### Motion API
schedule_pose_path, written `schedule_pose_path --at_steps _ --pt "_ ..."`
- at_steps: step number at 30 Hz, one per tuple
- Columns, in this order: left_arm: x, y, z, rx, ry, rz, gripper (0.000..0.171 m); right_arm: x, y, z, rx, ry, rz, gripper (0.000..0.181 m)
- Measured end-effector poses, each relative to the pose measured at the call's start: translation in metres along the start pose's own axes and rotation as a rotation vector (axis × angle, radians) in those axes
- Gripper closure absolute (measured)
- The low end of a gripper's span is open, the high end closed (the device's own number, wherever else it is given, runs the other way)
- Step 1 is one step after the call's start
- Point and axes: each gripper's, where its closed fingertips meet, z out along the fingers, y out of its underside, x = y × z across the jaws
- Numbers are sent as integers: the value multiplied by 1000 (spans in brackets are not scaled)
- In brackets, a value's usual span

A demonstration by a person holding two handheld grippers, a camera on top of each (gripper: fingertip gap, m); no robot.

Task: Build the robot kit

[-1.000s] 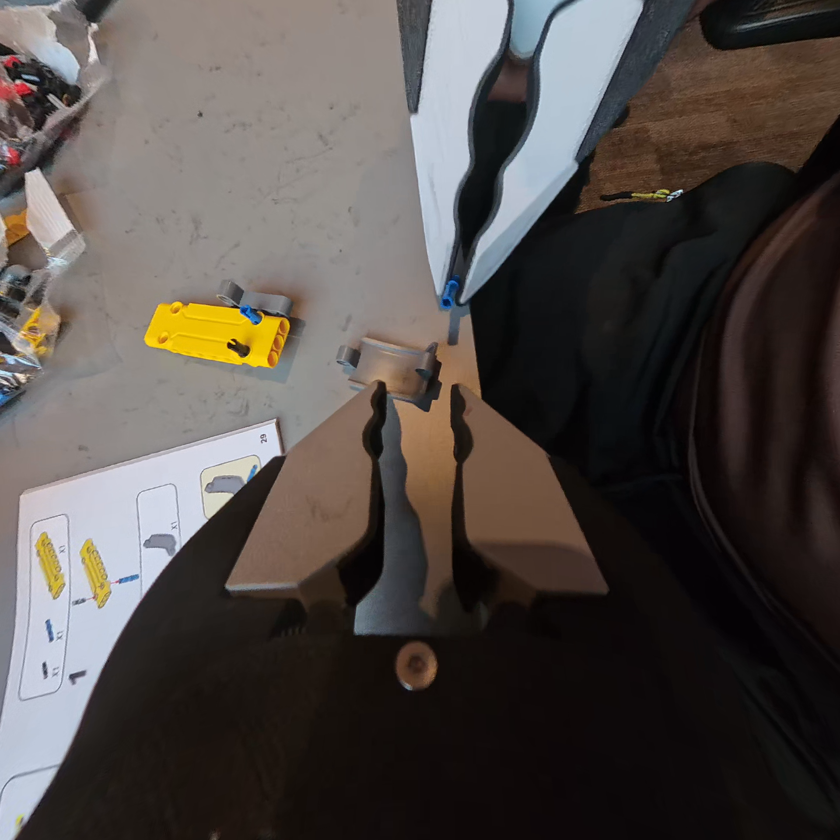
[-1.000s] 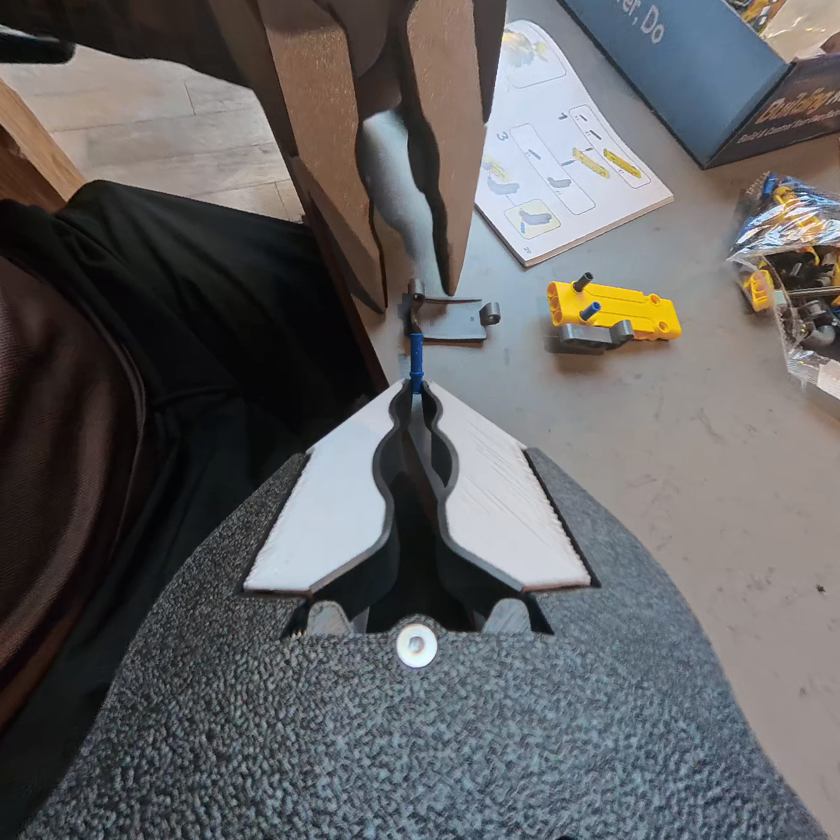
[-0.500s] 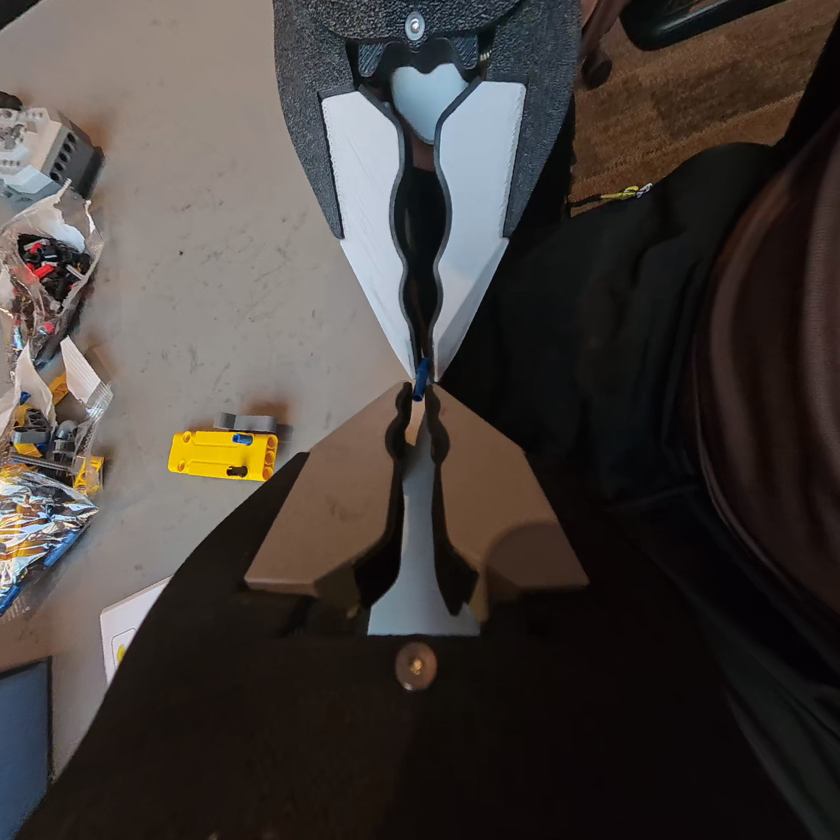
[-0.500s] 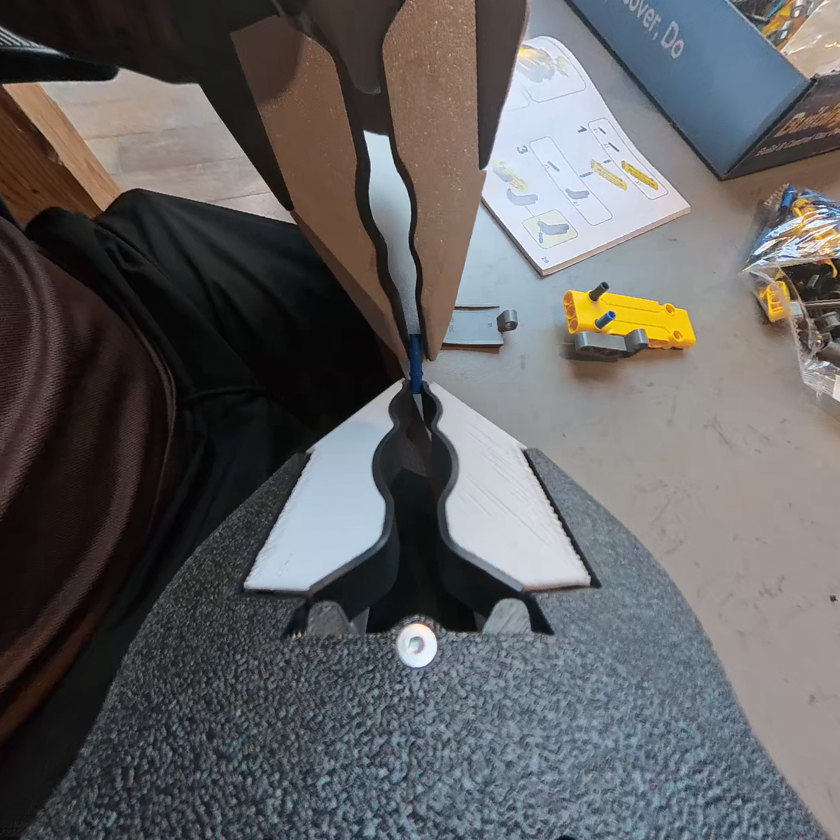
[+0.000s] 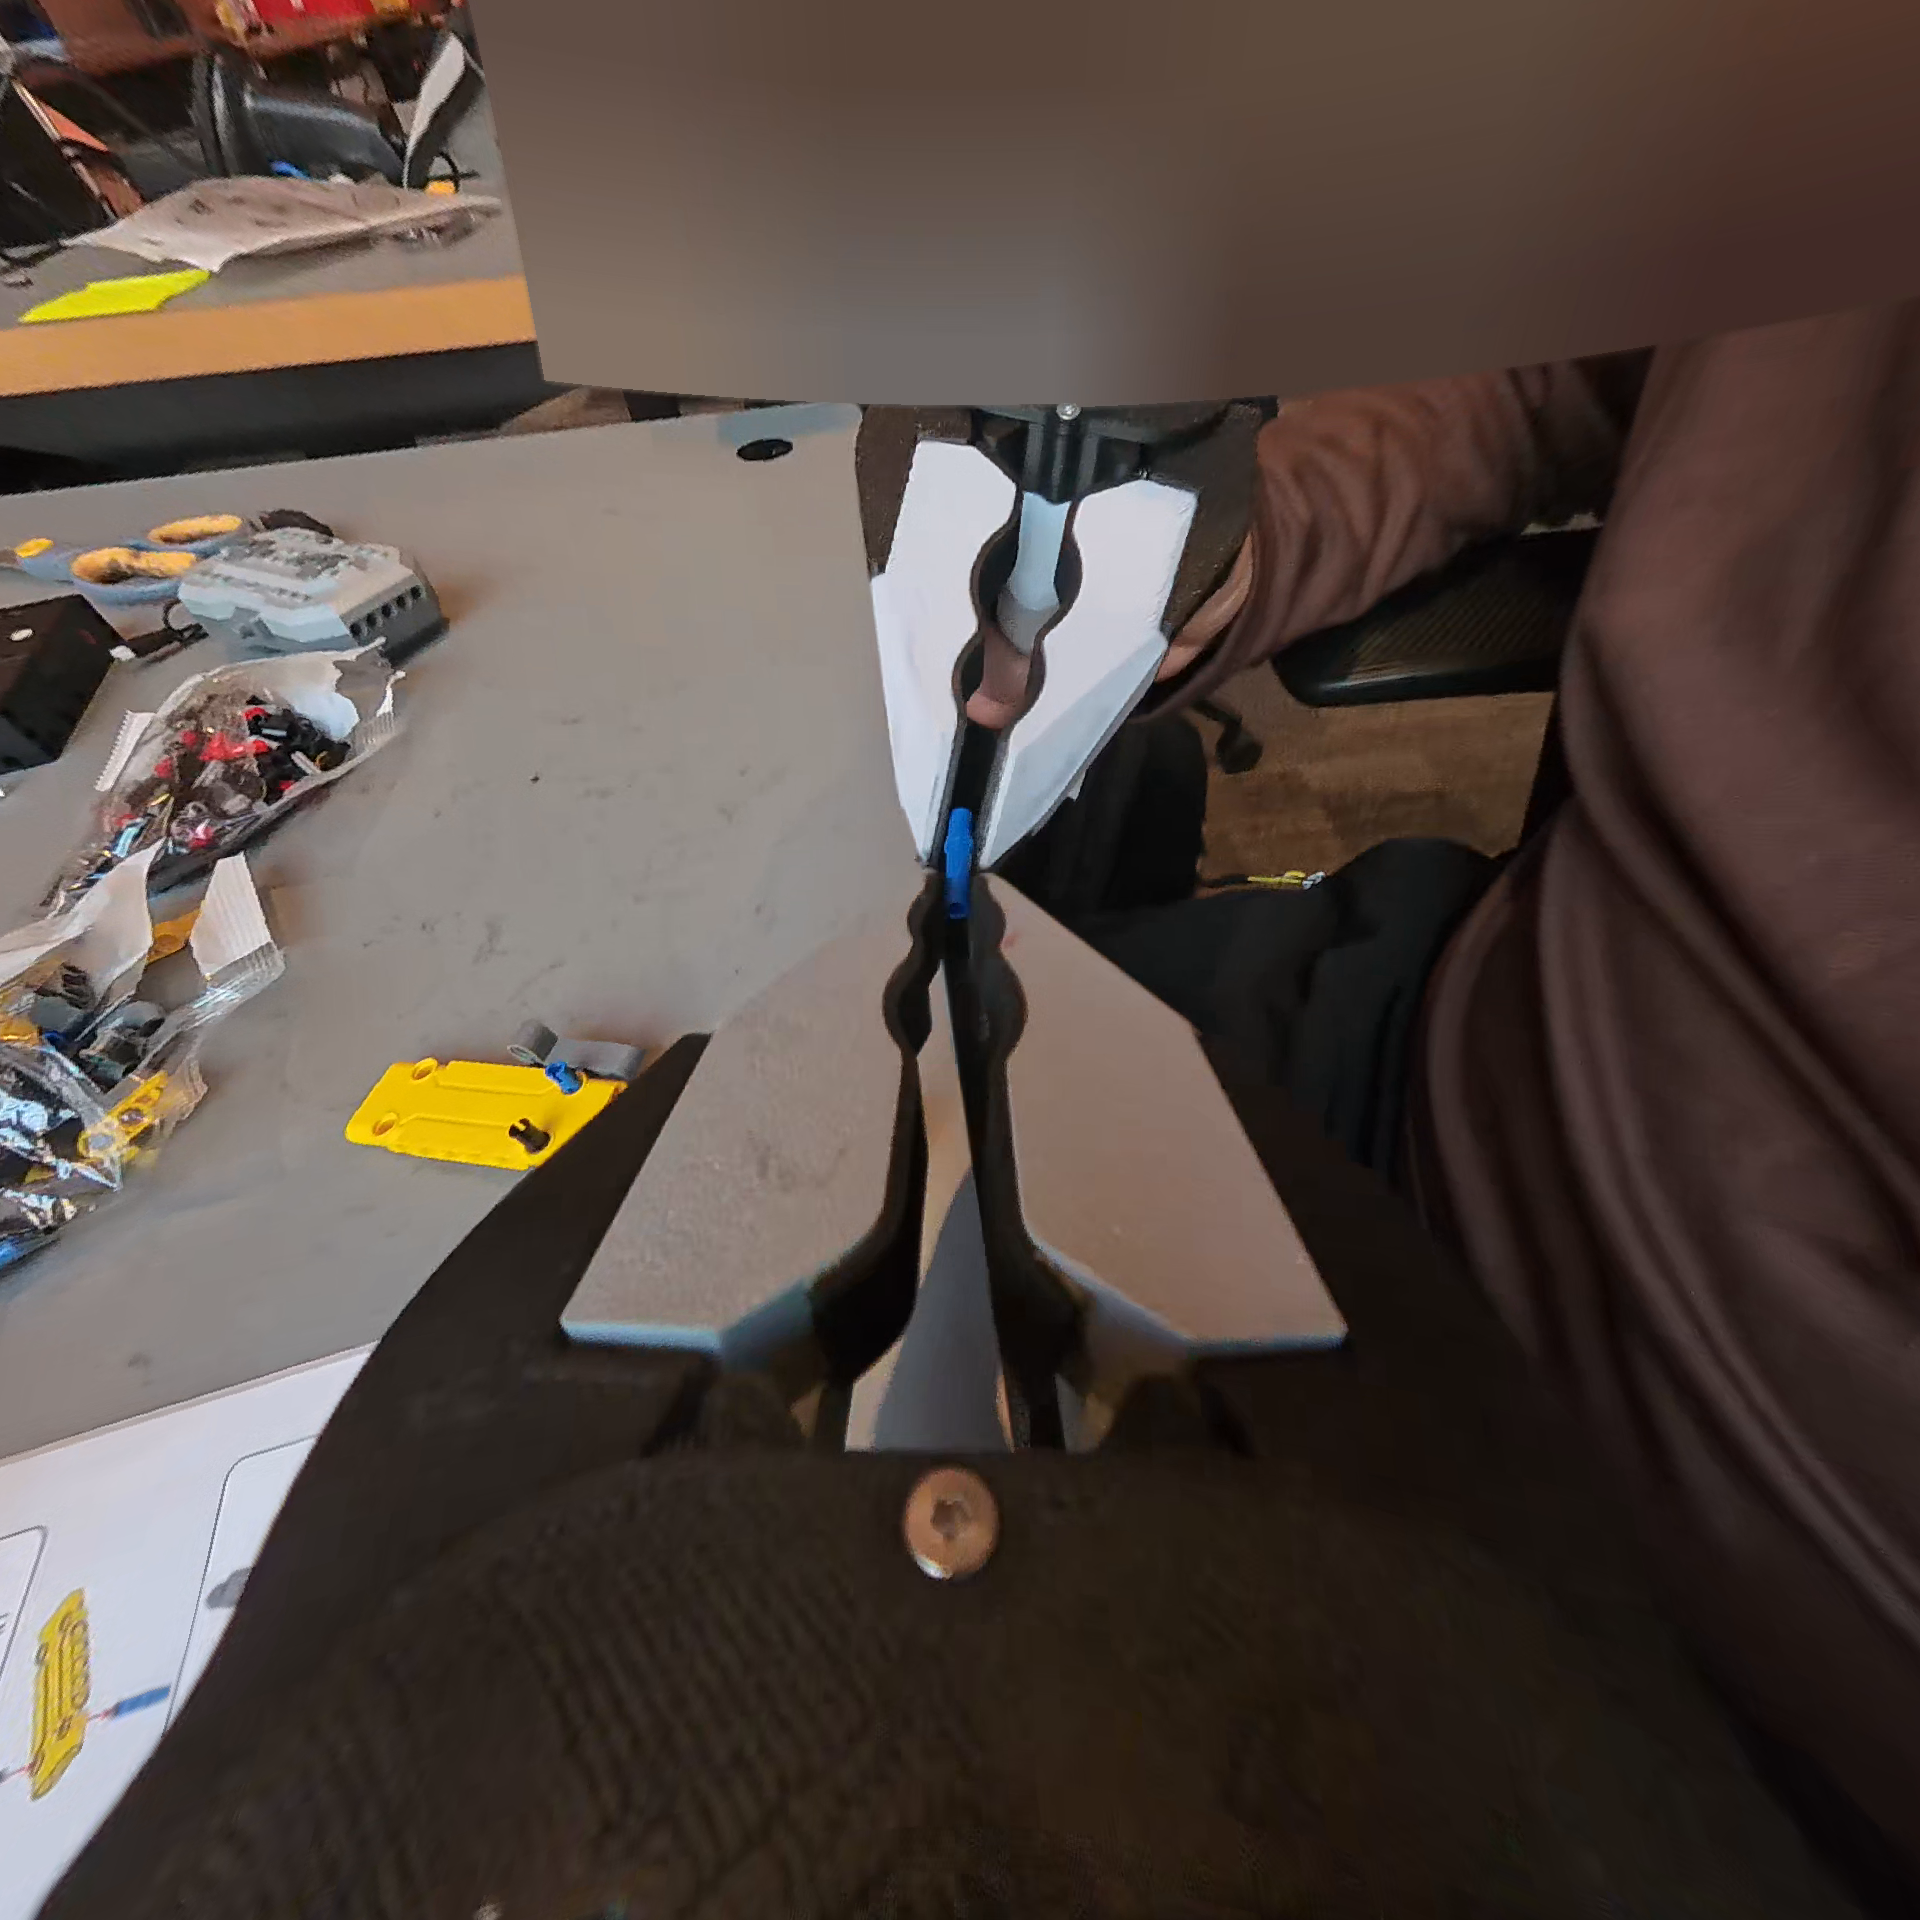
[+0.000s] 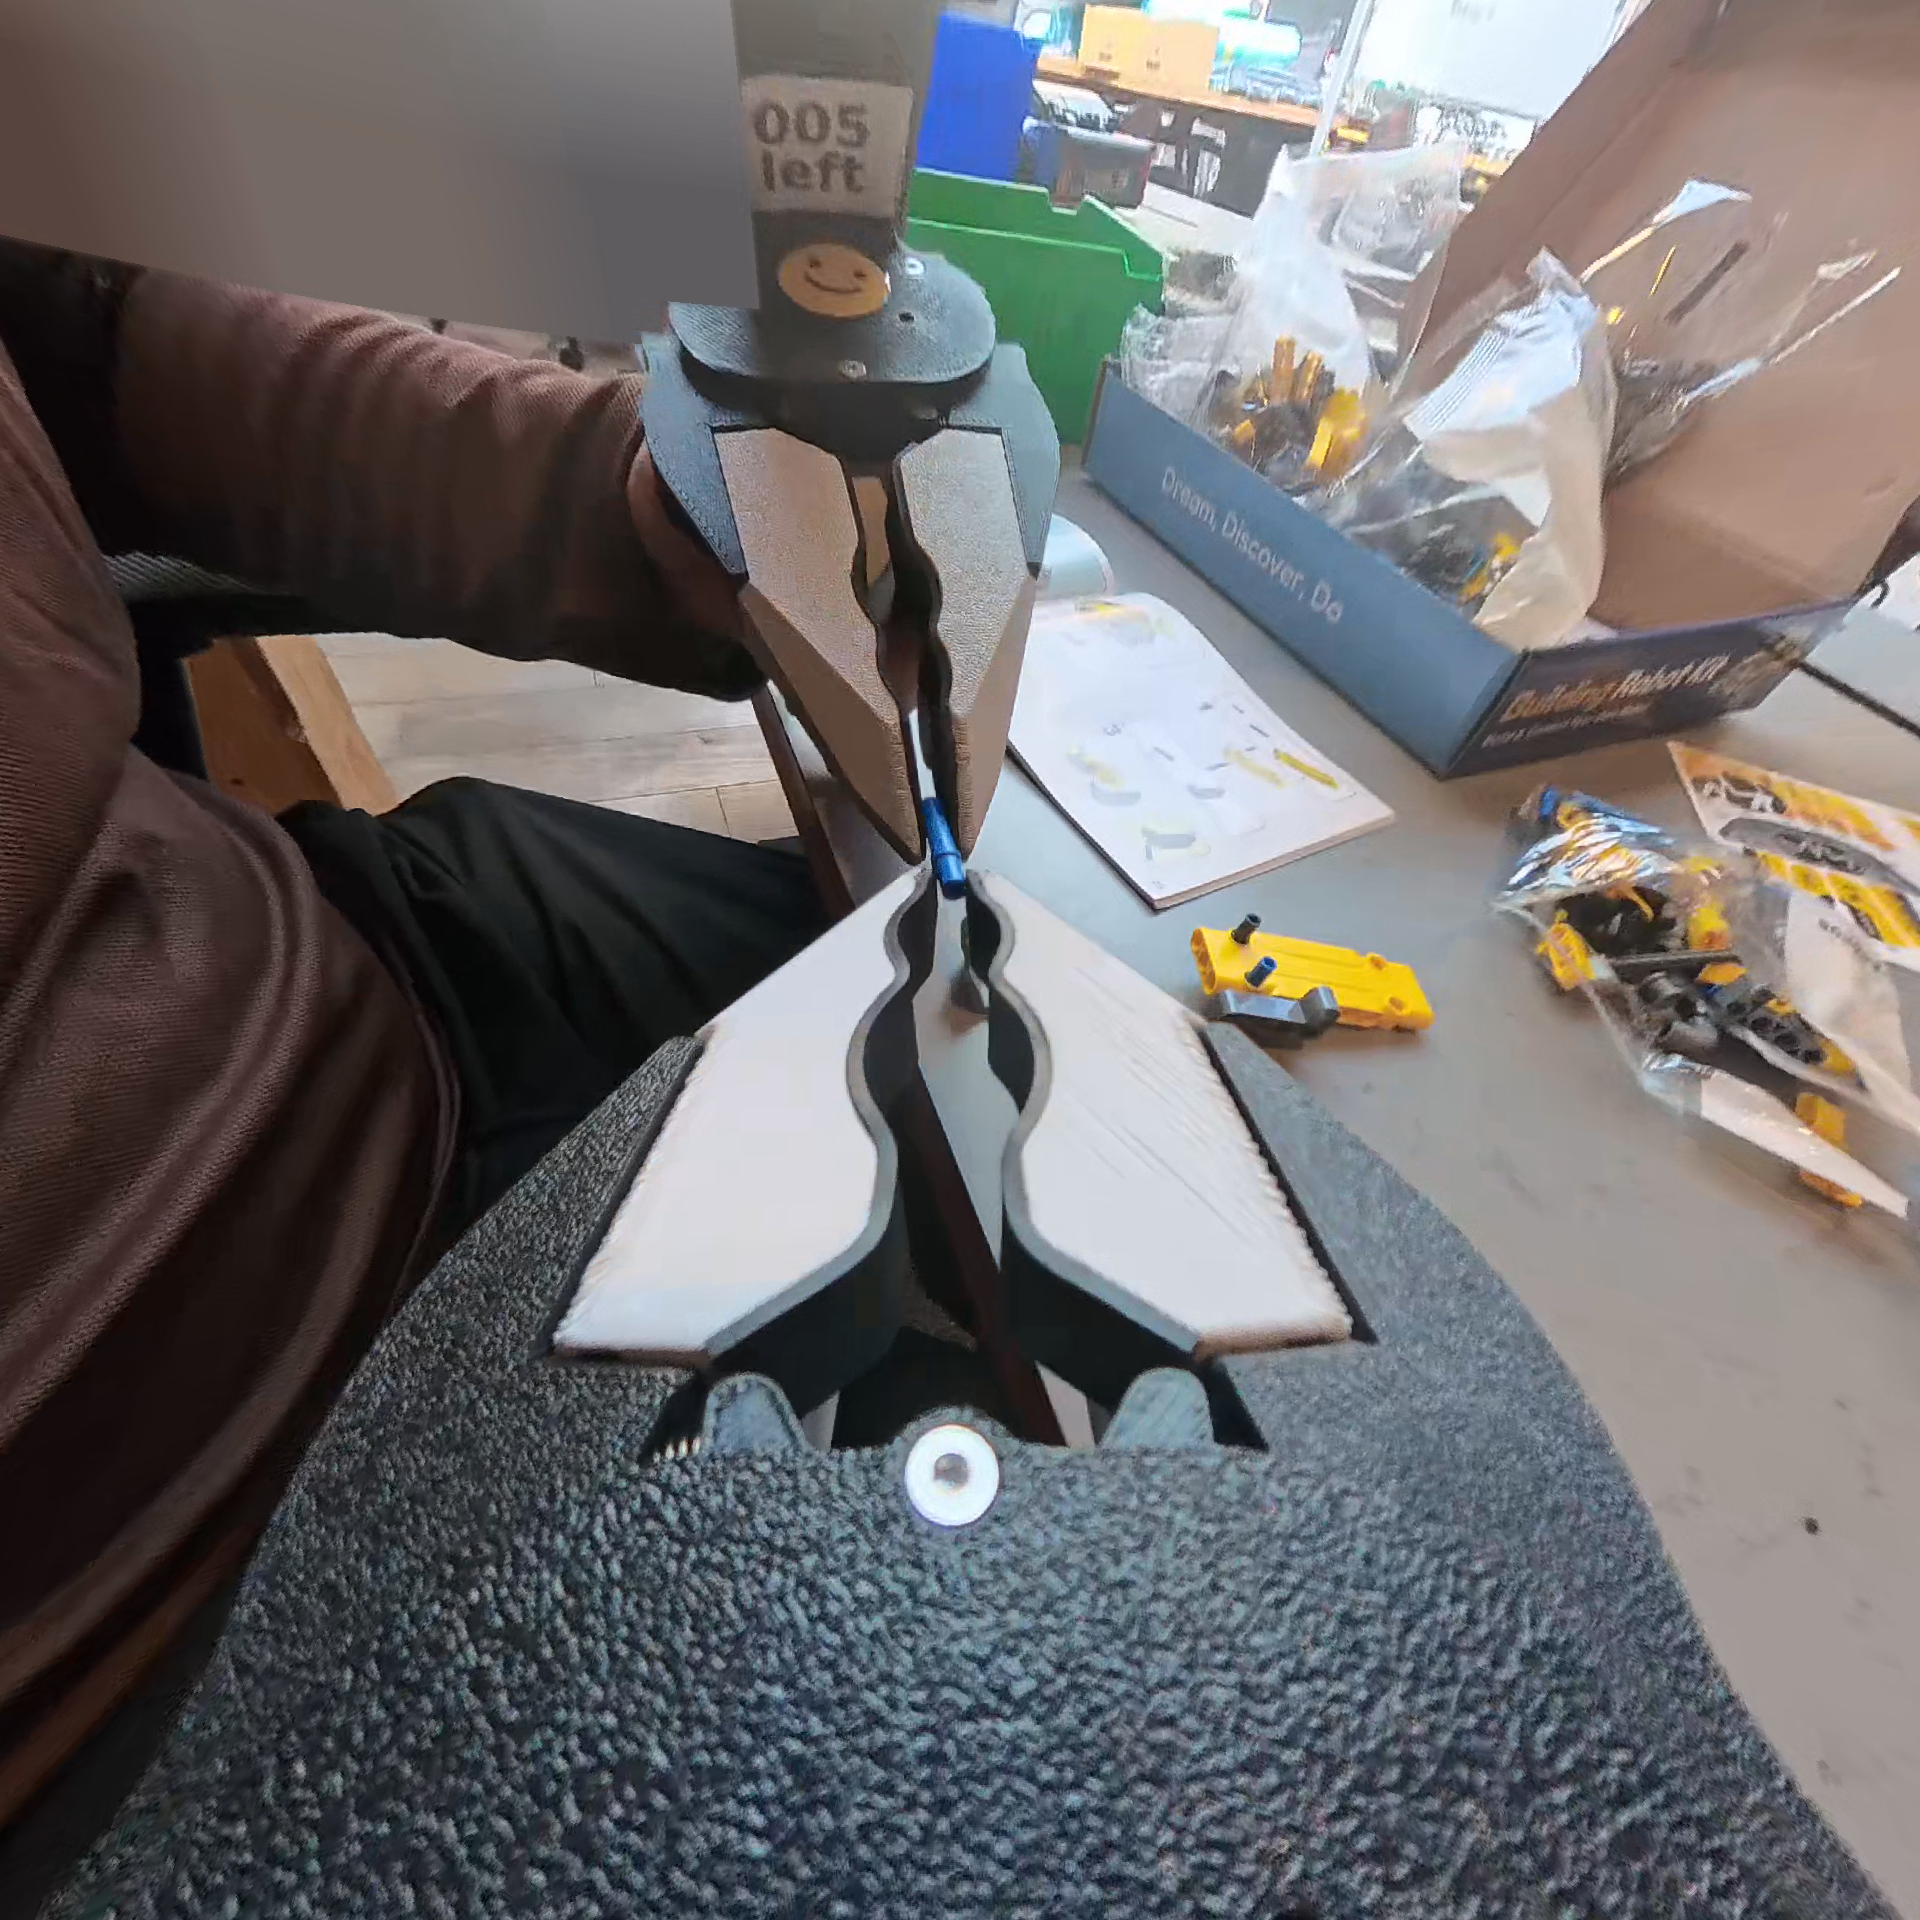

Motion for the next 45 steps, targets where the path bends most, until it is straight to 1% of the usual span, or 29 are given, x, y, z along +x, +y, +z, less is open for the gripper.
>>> schedule_pose_path --at_steps 11,16,28,40,45 --pt "4 -7 -2 70 13 9 170 -4 -7 -3 65 -66 79 174" --pt "5 -4 -1 74 22 -5 170 -5 -10 -4 89 -74 68 173" --pt "4 -6 -1 99 33 -27 170 -5 -8 -3 82 -55 40 175" --pt "4 -6 -1 95 36 -32 170 -5 -9 -3 81 -43 17 175" --pt "6 -2 -2 72 73 -100 169 -7 -7 -1 55 -26 -45 176"
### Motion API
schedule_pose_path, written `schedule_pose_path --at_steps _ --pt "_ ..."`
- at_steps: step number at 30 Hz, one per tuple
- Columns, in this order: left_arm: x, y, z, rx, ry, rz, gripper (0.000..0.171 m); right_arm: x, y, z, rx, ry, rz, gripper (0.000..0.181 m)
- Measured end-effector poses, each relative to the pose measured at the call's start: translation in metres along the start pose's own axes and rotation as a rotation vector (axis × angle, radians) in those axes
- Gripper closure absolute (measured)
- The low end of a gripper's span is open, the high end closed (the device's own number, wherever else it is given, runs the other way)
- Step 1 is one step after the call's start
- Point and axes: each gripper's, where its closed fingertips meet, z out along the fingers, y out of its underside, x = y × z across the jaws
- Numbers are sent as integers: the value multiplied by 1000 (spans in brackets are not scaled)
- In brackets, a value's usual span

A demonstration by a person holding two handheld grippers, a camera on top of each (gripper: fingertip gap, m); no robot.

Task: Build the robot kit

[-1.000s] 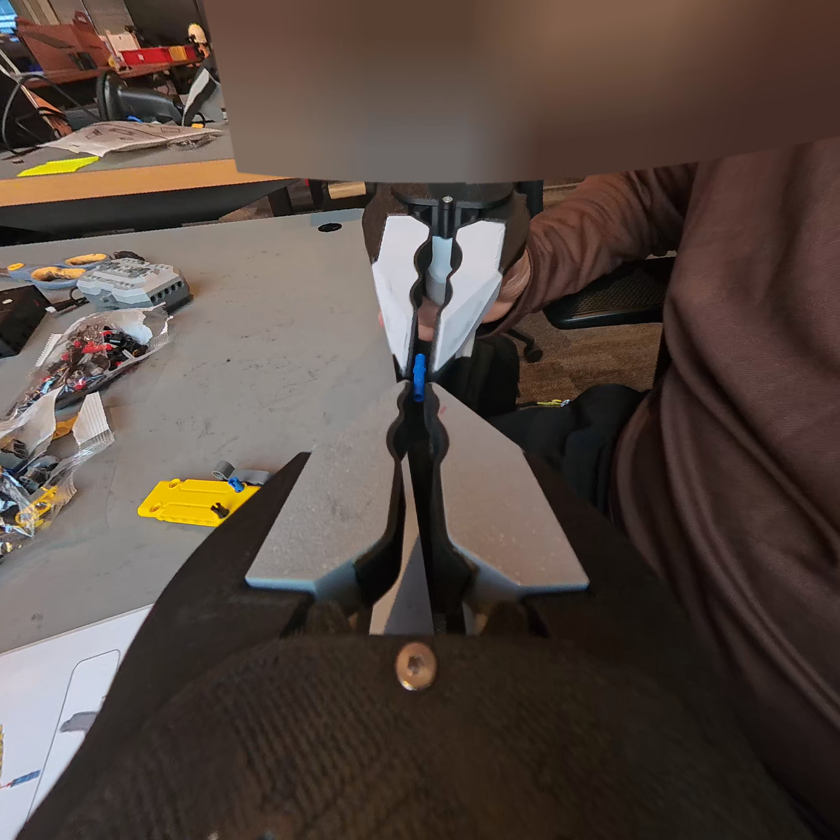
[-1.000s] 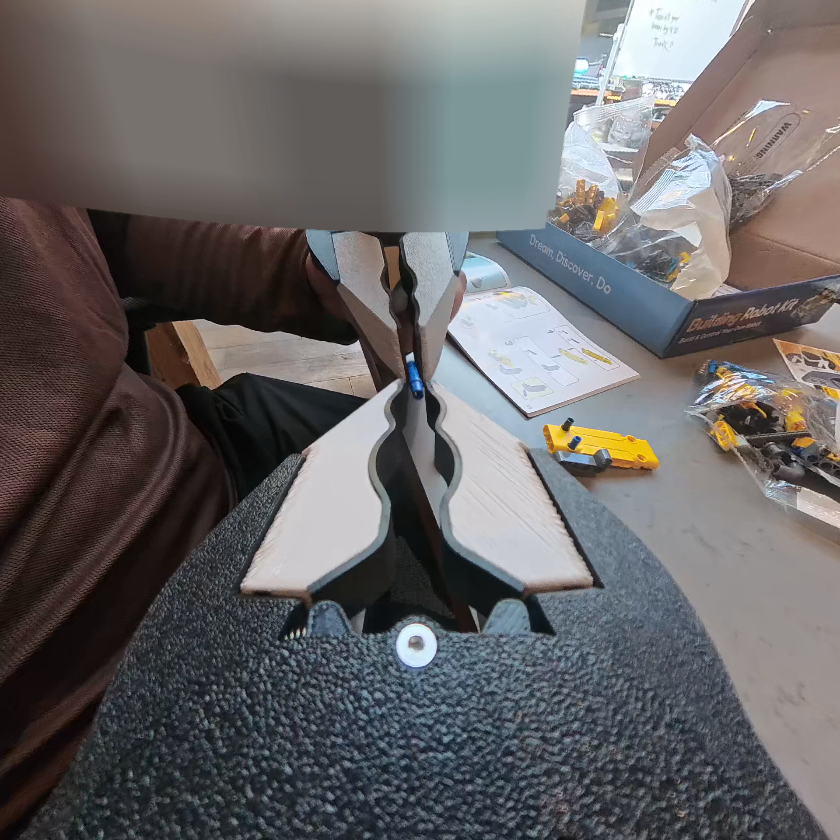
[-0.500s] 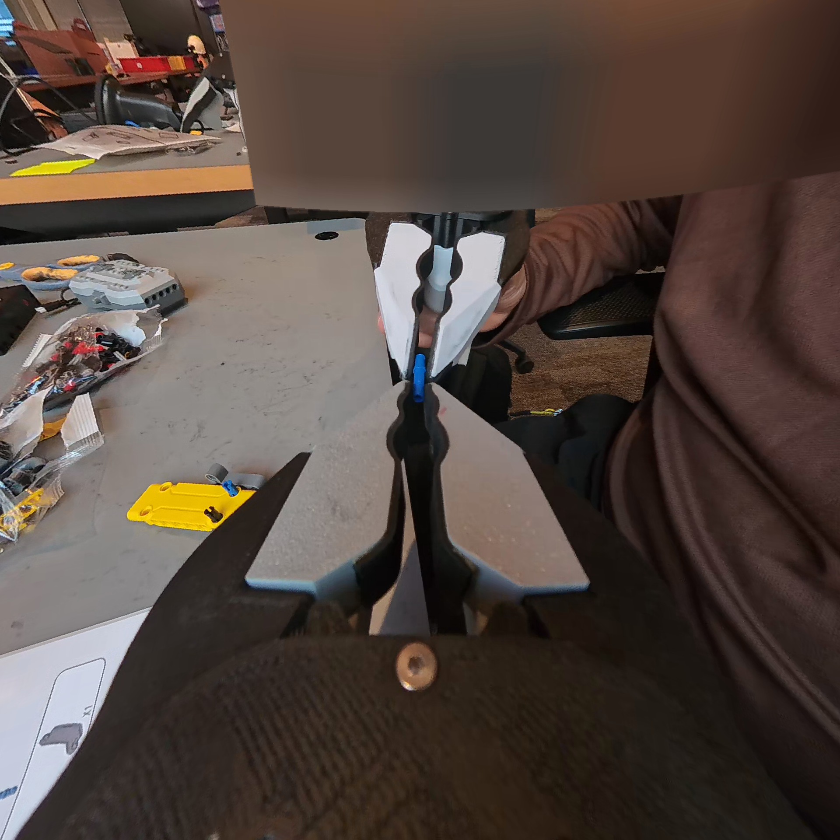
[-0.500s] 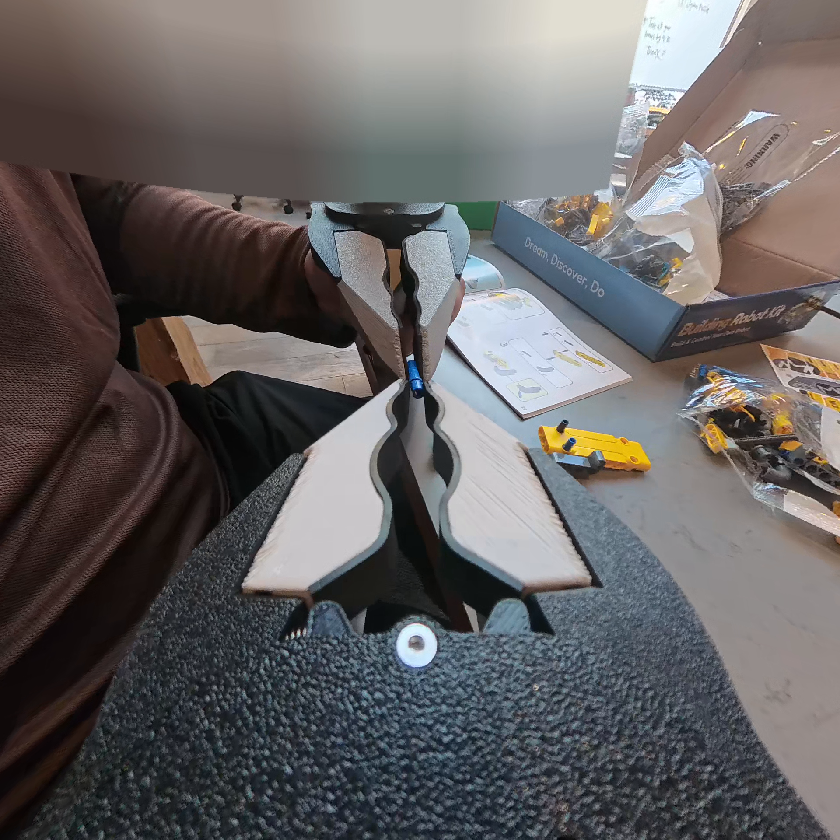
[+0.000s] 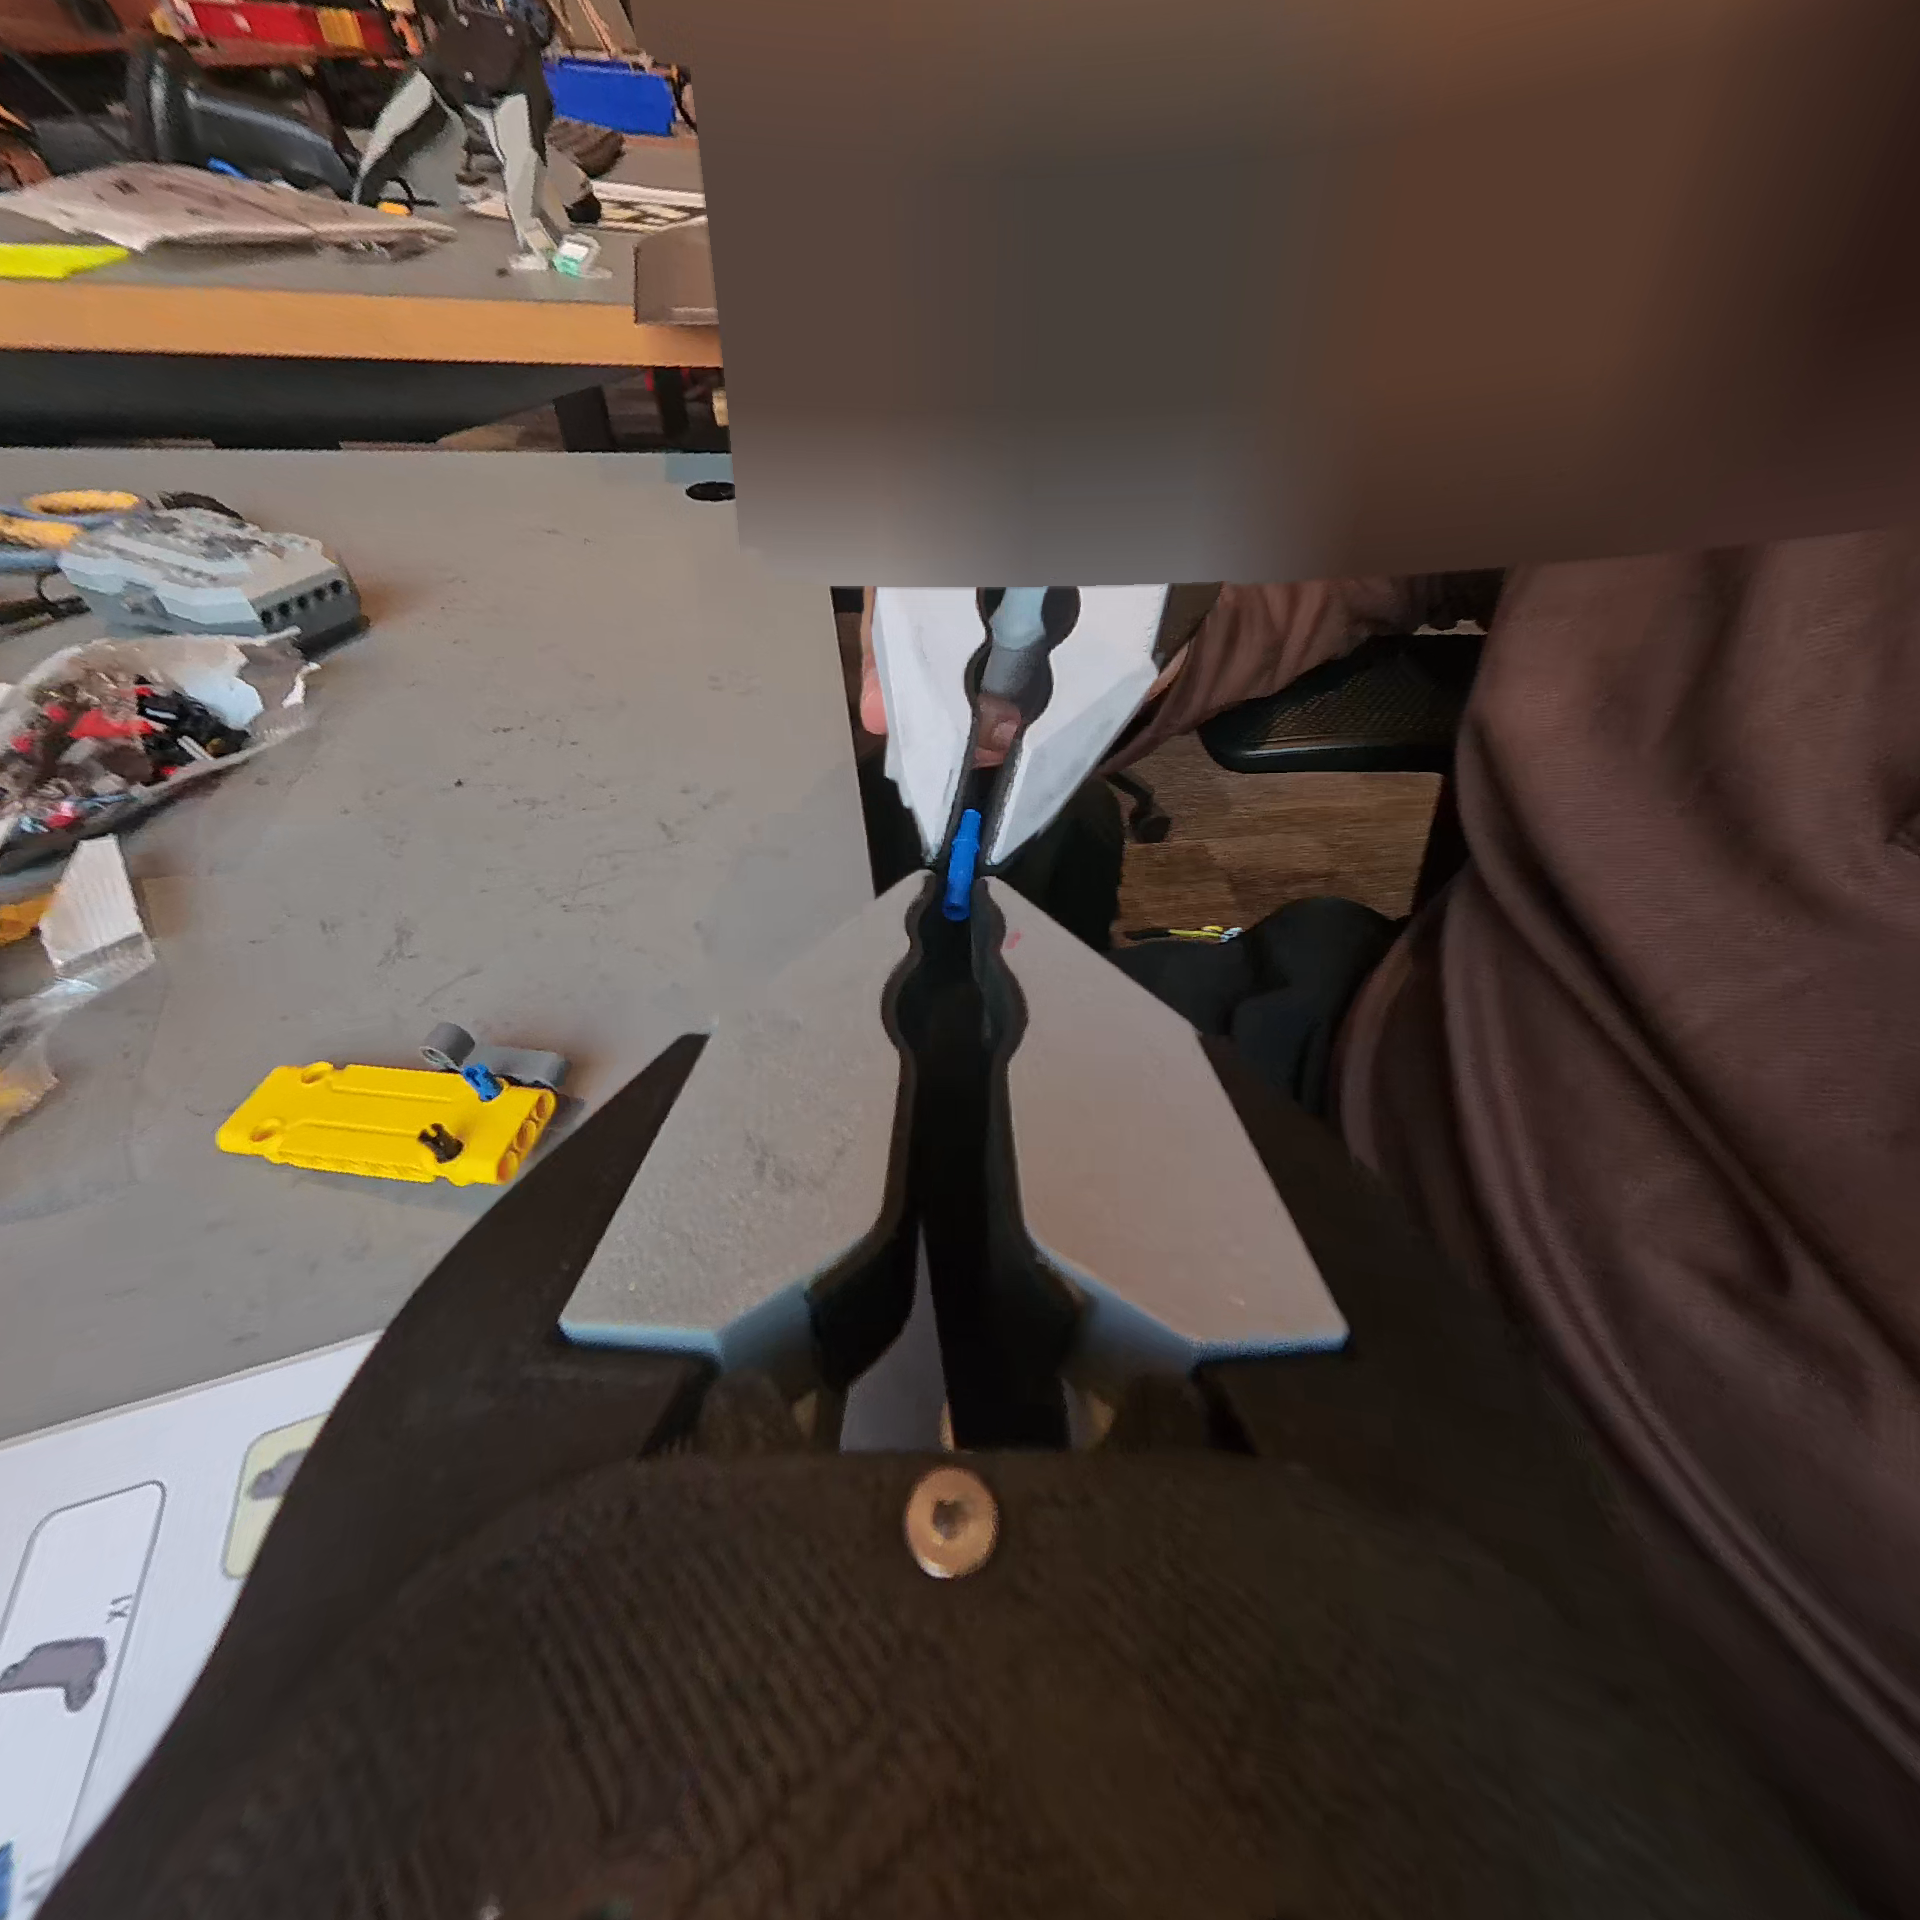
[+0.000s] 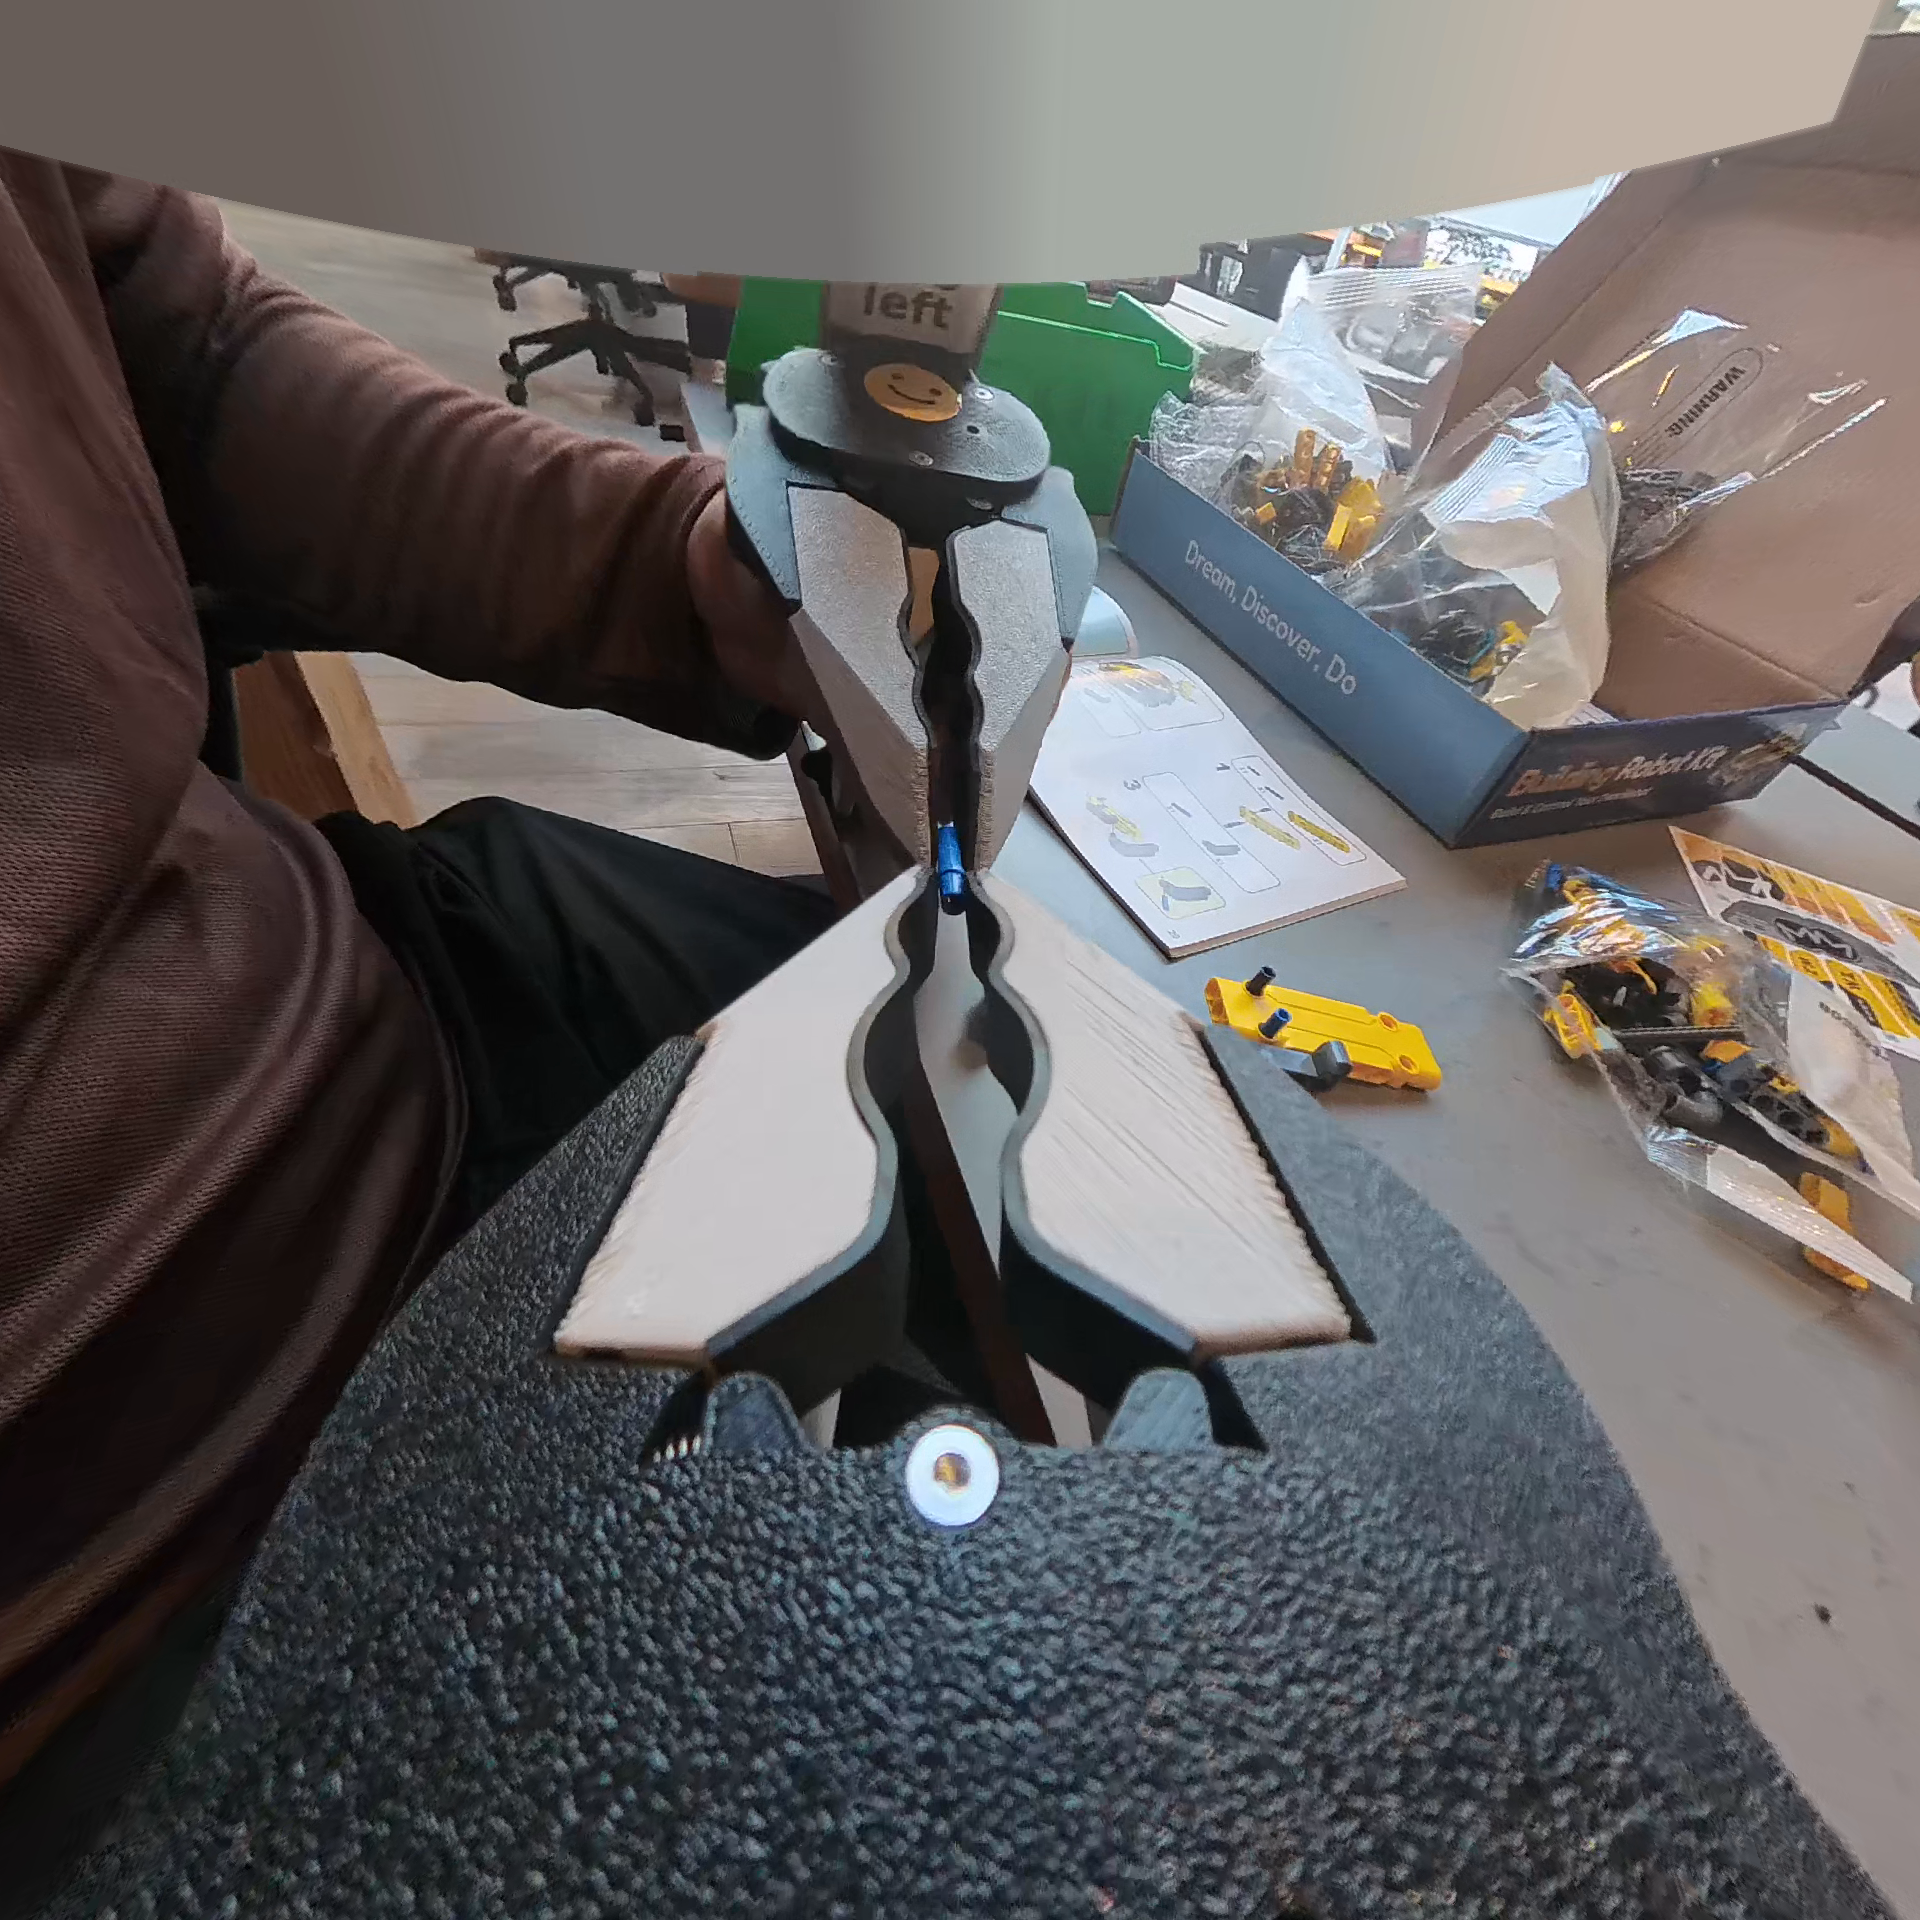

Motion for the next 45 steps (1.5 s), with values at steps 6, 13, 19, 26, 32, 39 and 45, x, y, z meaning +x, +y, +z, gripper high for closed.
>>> schedule_pose_path --at_steps 6,13,19,26,32,39,45 --pt "1 3 -4 -9 45 -119 164 0 1 0 -11 10 -32 176" --pt "6 4 -1 -21 95 -186 163 -3 2 2 -23 13 -82 176" --pt "9 7 -3 -39 131 -263 163 -6 3 2 -32 15 -140 176" --pt "12 8 -6 -35 151 -320 168 -13 5 5 -60 34 -266 176" --pt "13 12 -7 -58 122 -250 169 -15 8 7 -69 15 -231 176" --pt "9 4 -7 -16 -31 99 169 -12 -1 4 40 -157 207 173" --pt "5 3 -6 -8 -108 235 170 -8 -2 2 57 -164 263 175"
